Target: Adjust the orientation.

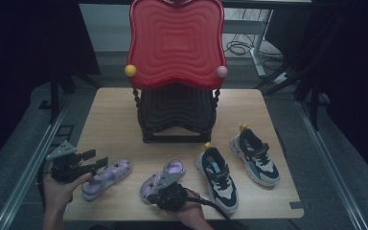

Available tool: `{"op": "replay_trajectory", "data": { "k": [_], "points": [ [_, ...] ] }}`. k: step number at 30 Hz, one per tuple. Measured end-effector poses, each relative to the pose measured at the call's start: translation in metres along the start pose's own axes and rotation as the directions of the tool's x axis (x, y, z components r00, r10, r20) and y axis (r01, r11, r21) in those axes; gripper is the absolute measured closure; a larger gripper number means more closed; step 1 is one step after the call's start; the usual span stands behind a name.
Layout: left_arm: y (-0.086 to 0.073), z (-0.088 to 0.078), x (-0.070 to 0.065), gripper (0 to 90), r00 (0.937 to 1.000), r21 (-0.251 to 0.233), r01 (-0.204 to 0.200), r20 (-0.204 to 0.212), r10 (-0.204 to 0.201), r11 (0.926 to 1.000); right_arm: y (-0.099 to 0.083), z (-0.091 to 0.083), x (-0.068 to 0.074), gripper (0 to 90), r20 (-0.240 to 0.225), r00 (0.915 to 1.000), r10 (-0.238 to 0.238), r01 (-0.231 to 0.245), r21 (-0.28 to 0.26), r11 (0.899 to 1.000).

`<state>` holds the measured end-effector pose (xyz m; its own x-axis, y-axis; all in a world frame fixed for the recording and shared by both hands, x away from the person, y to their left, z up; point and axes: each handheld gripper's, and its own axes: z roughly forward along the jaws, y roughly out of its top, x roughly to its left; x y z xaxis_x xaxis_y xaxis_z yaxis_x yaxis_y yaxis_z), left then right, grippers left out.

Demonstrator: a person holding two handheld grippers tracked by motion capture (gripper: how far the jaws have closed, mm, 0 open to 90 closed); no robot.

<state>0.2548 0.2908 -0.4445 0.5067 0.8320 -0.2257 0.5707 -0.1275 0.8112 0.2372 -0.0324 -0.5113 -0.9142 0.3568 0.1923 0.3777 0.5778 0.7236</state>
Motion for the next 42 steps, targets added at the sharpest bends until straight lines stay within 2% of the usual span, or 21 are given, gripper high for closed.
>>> {"op": "replay_trajectory", "data": {
  "k": [4, 9, 19, 22, 28, 33, 37, 42],
  "points": [
    [0.000, 0.001, 0.000, 34.8, 1.0000, 0.001, -0.002, 0.002, 0.002, 1.0000, 0.005, 0.004, -0.002, 89.9, 0.012, 0.9999, -0.007, 0.007, 0.010, 1.000],
    [-0.001, 0.001, 0.001, 34.8, 1.0000, 0.003, 0.001, 0.003, -0.001, 1.0000, 0.015, 0.009, -0.003, 89.9, 0.049, 0.9979, -0.041, 0.039, 0.031, 0.999],
    [-0.002, 0.000, 0.004, 34.8, 0.9999, 0.001, 0.012, 0.000, -0.012, 0.9999, 0.037, 0.023, -0.005, 89.9, 0.072, 0.9954, -0.064, 0.059, 0.078, 0.995],
    [-0.003, -0.001, 0.005, 34.8, 0.9999, 0.000, 0.014, 0.001, -0.014, 0.9999, 0.042, 0.026, -0.008, 89.9, 0.070, 0.9960, -0.056, 0.049, 0.092, 0.995],
    [-0.003, 0.001, 0.005, 34.8, 0.9999, 0.006, 0.011, 0.008, -0.011, 0.9999, 0.054, 0.026, -0.013, 89.9, 0.094, 0.9931, -0.070, 0.057, 0.134, 0.989],
    [-0.003, 0.001, 0.004, 34.8, 0.9999, 0.007, 0.011, 0.008, -0.011, 0.9999, 0.059, 0.027, -0.022, 89.9, 0.071, 0.9964, -0.046, 0.035, 0.145, 0.989],
    [-0.003, 0.002, 0.004, 34.8, 0.9999, 0.006, 0.013, 0.008, -0.013, 0.9999, 0.065, 0.030, -0.025, 89.8, 0.077, 0.9957, -0.052, 0.039, 0.158, 0.987],
    [-0.003, 0.002, 0.004, 34.8, 0.9999, 0.009, 0.011, 0.009, -0.011, 0.9999, 0.070, 0.031, -0.032, 89.9, 0.072, 0.9969, -0.032, 0.019, 0.166, 0.986]
  ]
}}
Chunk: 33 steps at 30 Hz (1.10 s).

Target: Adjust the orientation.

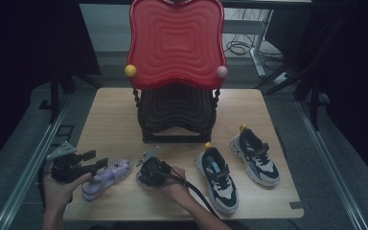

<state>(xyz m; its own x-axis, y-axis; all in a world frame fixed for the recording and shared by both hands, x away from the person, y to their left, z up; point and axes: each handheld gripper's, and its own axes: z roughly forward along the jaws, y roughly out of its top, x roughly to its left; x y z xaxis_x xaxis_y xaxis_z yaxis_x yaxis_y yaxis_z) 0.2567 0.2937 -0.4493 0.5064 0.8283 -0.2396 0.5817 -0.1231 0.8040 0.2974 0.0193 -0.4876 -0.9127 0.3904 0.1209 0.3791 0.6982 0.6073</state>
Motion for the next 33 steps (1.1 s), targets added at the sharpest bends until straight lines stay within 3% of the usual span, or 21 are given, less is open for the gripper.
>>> {"op": "replay_trajectory", "data": {
  "k": [5, 12, 20, 23, 25, 27, 33],
  "points": [
    [0.000, 0.000, 0.000, 34.7, 1.0000, 0.003, 0.003, -0.001, -0.003, 1.0000, 0.001, -0.001, -0.007, 89.8, -0.013, 0.9994, 0.031, -0.031, -0.008, 0.999],
    [0.000, 0.001, -0.001, 34.7, 1.0000, 0.007, -0.003, 0.002, 0.003, 1.0000, 0.006, 0.000, -0.011, 89.7, 0.013, 0.9993, 0.034, -0.034, -0.002, 0.999],
    [0.000, 0.001, -0.001, 34.7, 1.0000, 0.007, -0.002, 0.003, 0.002, 1.0000, 0.005, 0.000, -0.012, 87.9, -0.001, 0.9991, 0.043, -0.043, -0.013, 0.999],
    [0.000, 0.000, -0.002, 34.7, 1.0000, 0.005, -0.007, 0.004, 0.007, 1.0000, 0.002, -0.011, -0.014, 87.9, -0.022, 0.9980, 0.060, -0.062, -0.082, 0.995],
    [0.000, 0.000, -0.002, 34.7, 1.0000, 0.005, -0.007, 0.004, 0.007, 1.0000, 0.001, -0.015, -0.014, 87.9, -0.022, 0.9978, 0.062, -0.064, -0.098, 0.993],
    [0.000, 0.000, -0.002, 34.7, 1.0000, 0.005, -0.007, 0.004, 0.007, 1.0000, -0.004, -0.026, -0.018, 87.7, -0.029, 0.9968, 0.075, -0.078, -0.144, 0.987],
    [0.000, -0.001, -0.003, 34.7, 0.9999, 0.005, -0.010, 0.002, 0.010, 0.9999, -0.018, -0.042, -0.021, 87.1, -0.038, 0.9947, 0.095, -0.101, -0.200, 0.975]
  ]
}}
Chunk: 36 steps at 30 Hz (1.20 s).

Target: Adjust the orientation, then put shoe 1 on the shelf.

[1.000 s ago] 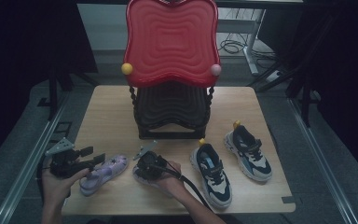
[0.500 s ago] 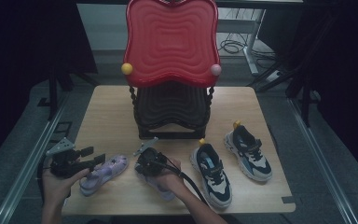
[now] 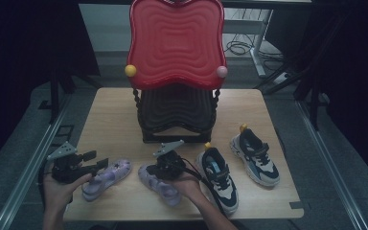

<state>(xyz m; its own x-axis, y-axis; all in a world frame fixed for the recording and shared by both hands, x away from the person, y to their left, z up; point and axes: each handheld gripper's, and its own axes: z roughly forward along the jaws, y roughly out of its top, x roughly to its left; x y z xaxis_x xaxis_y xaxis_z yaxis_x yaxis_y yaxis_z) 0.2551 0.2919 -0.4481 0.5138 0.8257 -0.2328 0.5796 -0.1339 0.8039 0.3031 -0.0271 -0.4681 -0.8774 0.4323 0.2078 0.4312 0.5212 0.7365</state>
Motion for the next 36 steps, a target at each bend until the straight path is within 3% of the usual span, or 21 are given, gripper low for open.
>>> {"op": "replay_trajectory", "data": {
  "k": [4, 10, 36],
  "points": [
    [0.000, 0.000, -0.002, 34.8, 1.0000, 0.000, 0.002, 0.002, -0.002, 1.0000, -0.009, -0.017, 0.002, 85.8, -0.009, 1.0000, 0.003, -0.004, -0.045, 0.999],
    [0.000, -0.002, -0.003, 34.8, 1.0000, -0.006, -0.002, 0.007, 0.002, 1.0000, -0.017, -0.028, 0.002, 83.4, -0.010, 0.9999, 0.005, -0.006, -0.073, 0.997],
    [0.000, -0.003, -0.021, 34.7, 0.9988, 0.001, -0.026, 0.041, 0.026, 0.9997, -0.035, -0.046, 0.002, 68.2, -0.019, 0.9996, 0.021, -0.023, -0.143, 0.989]
  ]
}}
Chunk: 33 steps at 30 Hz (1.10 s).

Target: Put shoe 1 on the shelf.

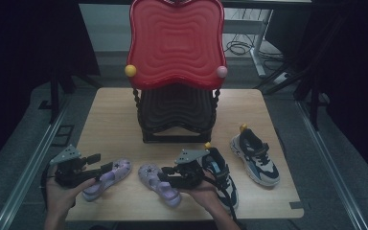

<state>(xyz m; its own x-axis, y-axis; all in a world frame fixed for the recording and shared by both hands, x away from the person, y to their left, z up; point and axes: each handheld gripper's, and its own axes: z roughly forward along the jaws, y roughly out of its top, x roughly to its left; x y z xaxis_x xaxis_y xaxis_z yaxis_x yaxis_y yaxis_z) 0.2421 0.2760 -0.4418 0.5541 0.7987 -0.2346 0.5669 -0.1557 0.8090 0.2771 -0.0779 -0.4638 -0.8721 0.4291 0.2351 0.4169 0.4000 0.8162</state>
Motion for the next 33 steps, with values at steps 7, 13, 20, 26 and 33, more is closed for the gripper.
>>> {"op": "replay_trajectory", "data": {
  "k": [7, 13, 20, 26, 33],
  "points": [
    [-0.007, -0.009, -0.005, 35.1, 1.0000, 0.014, -0.006, -0.008, 0.006, 0.9999, -0.004, -0.007, 0.004, 65.5, -0.009, 0.9999, -0.006, 0.006, -0.004, 1.000],
    [-0.014, -0.022, -0.004, 37.3, 0.9998, 0.019, -0.006, -0.021, 0.006, 0.9998, -0.006, -0.008, 0.007, 64.4, -0.019, 0.9998, 0.000, 0.000, -0.016, 1.000],
    [-0.031, -0.030, -0.001, 40.9, 0.9994, 0.043, 0.002, -0.035, -0.001, 0.9991, -0.007, -0.005, 0.011, 63.7, -0.033, 0.9994, -0.003, 0.003, -0.012, 1.000],
    [-0.045, -0.029, 0.004, 45.1, 0.9991, 0.080, 0.016, -0.041, -0.013, 0.9967, -0.009, -0.003, 0.014, 63.1, -0.049, 0.9988, -0.008, 0.008, 0.002, 1.000],
    [-0.055, -0.019, 0.004, 51.2, 0.9993, 0.135, 0.002, -0.037, 0.003, 0.9909, -0.011, -0.001, 0.015, 62.8, -0.051, 0.9987, -0.006, 0.006, 0.011, 1.000]
  ]
}}
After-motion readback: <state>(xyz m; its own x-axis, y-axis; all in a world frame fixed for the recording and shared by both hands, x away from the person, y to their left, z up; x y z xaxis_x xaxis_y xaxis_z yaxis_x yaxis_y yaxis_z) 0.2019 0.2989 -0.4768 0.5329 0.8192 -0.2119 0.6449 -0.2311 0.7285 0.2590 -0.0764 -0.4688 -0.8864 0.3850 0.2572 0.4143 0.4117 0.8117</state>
